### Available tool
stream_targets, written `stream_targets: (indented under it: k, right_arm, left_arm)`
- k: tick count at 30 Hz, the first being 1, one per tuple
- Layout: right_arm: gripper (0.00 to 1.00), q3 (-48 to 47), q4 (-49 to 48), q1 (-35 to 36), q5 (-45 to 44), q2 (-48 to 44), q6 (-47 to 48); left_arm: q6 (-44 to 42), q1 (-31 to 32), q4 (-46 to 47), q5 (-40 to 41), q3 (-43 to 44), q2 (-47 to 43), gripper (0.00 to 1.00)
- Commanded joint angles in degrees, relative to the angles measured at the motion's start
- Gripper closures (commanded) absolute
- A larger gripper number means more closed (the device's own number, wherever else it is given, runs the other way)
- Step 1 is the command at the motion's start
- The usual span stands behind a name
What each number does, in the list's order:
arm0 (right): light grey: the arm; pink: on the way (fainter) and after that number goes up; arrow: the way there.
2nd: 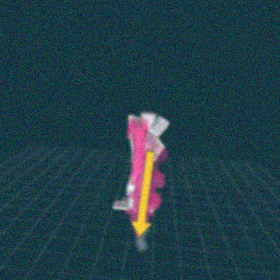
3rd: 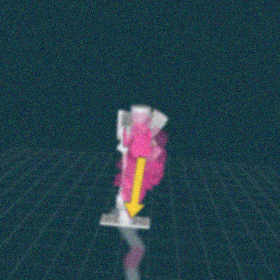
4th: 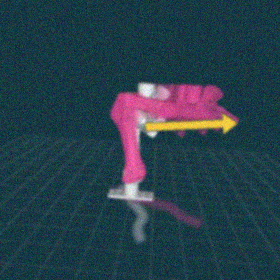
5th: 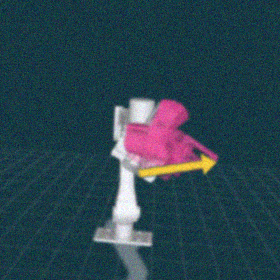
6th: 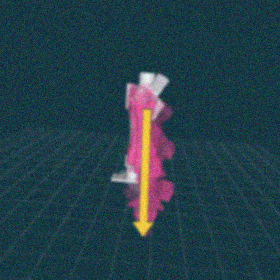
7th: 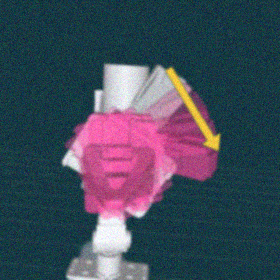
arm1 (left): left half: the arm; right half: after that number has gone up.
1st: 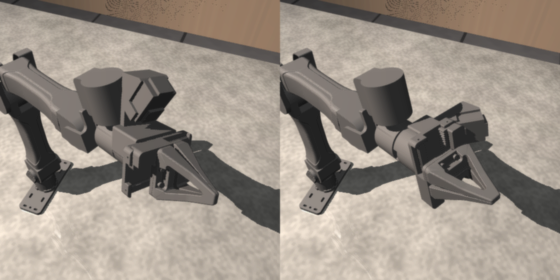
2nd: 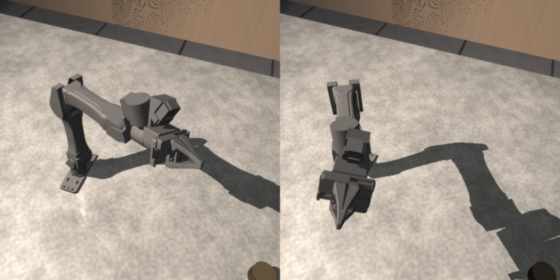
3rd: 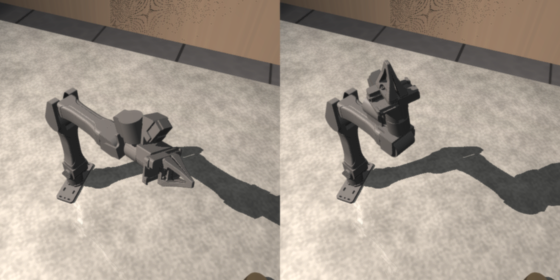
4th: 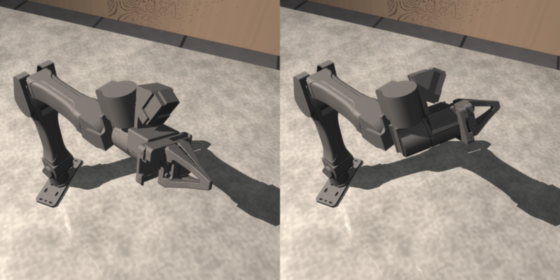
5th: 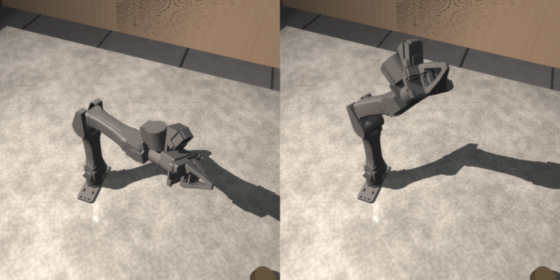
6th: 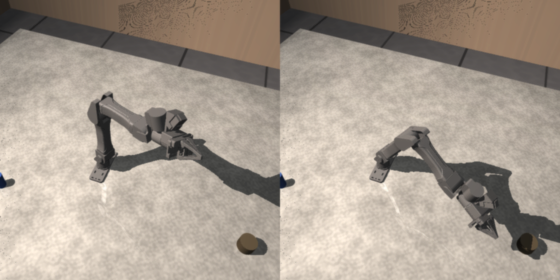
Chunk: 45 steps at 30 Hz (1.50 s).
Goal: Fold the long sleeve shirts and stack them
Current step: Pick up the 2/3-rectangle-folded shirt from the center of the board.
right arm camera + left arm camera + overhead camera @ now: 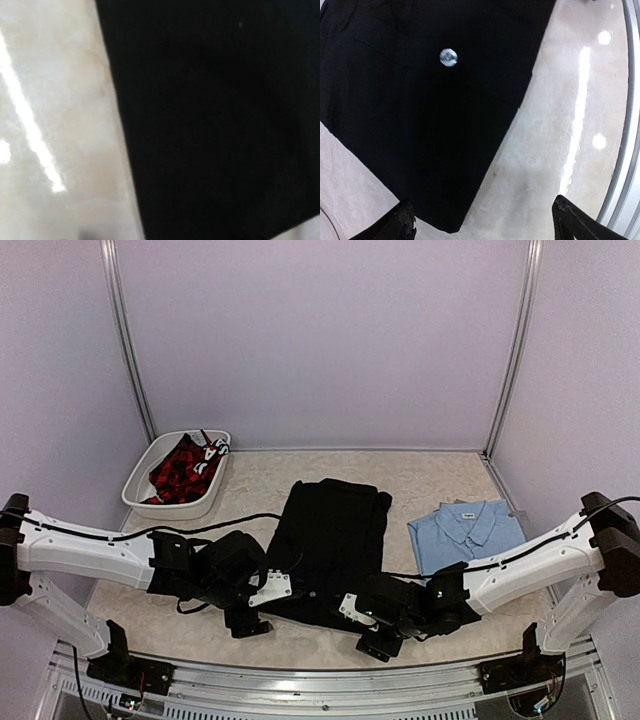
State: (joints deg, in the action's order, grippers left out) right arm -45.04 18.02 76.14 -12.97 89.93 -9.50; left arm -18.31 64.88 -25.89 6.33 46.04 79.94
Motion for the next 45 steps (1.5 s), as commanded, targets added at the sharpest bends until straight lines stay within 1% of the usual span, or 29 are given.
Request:
stream_targets:
  k: [1, 5, 8, 10, 13, 18, 21, 27, 32, 34, 37, 38, 39, 41, 42, 45]
  right_arm:
    - [0.25, 1.1, -1.4, 0.6, -1.2, -0.6, -0.2]
    - [0.28, 1.1, -1.6, 0.6, -1.9, -0.2, 0.3]
    - [0.31, 0.7, -1.7, 0.6, -2.4, 0.5, 0.8]
    - [0.34, 0.6, -1.9, 0.4, -2.5, 1.0, 1.3]
    - [0.4, 0.5, -2.3, -0.1, -2.5, 1.5, 2.1]
    - [0.49, 1.2, -3.6, -0.6, -0.3, 1.3, 3.3]
    - [0.54, 1.3, -3.9, -0.8, 0.2, 1.6, 3.7]
    - [0.65, 1.1, -3.8, -1.1, 1.4, 2.2, 3.5]
    - [0.75, 0.7, -3.0, -1.1, 2.2, 3.1, 2.8]
    - [0.81, 0.7, -2.8, -1.1, 2.4, 3.3, 2.6]
    - [0.97, 0.8, -2.7, -1.1, 3.0, 3.0, 1.9]
    - [1.0, 0.9, -2.8, -1.1, 3.3, 2.8, 1.7]
    - [1.0, 1.0, -3.0, -1.0, 3.6, 2.5, 1.6]
    - [1.0, 1.0, -3.0, -1.0, 4.9, 1.9, 1.3]
    - [1.0, 0.9, -3.0, -0.9, 5.6, 1.6, 1.2]
    - [1.0, 0.6, -3.0, -0.5, 8.6, 0.4, 0.9]
  left_arm:
    - [-9.0, -2.3, -0.1, -1.3, -3.8, -1.1, 0.1]
    - [-12.7, -5.5, 1.2, -2.5, -4.4, -1.0, 0.13]
    - [-15.2, -8.0, 1.4, -2.9, -4.7, -0.2, 0.18]
    - [-16.9, -9.0, 1.7, -3.6, -5.2, 0.6, 0.19]
    - [-18.4, -9.4, 2.8, -3.0, -5.4, 2.1, 0.23]
    - [-19.3, -9.4, 3.2, -3.2, -5.4, 4.7, 0.27]
    - [-19.5, -9.5, 3.6, -3.6, -5.4, 6.4, 0.32]
    - [-19.0, -10.8, 2.8, -3.8, -4.1, 9.3, 0.48]
    - [-18.6, -10.6, 1.8, -3.9, -3.4, 11.2, 0.65]
    - [-18.3, -10.4, 1.2, -3.9, -3.3, 11.0, 0.72]
    - [-17.7, -10.1, 0.3, -3.6, -3.5, 9.7, 0.79]
    - [-17.7, -9.9, 0.1, -3.7, -3.6, 8.8, 0.82]
    - [-17.6, -9.6, -0.1, -3.8, -3.7, 8.3, 0.86]
    - [-17.4, -8.5, -0.6, -4.4, -3.7, 7.1, 0.98]
    - [-17.0, -7.9, -1.0, -4.4, -3.6, 6.5, 1.0]
    - [-15.6, -5.5, -2.7, -5.3, -4.0, 5.4, 1.0]
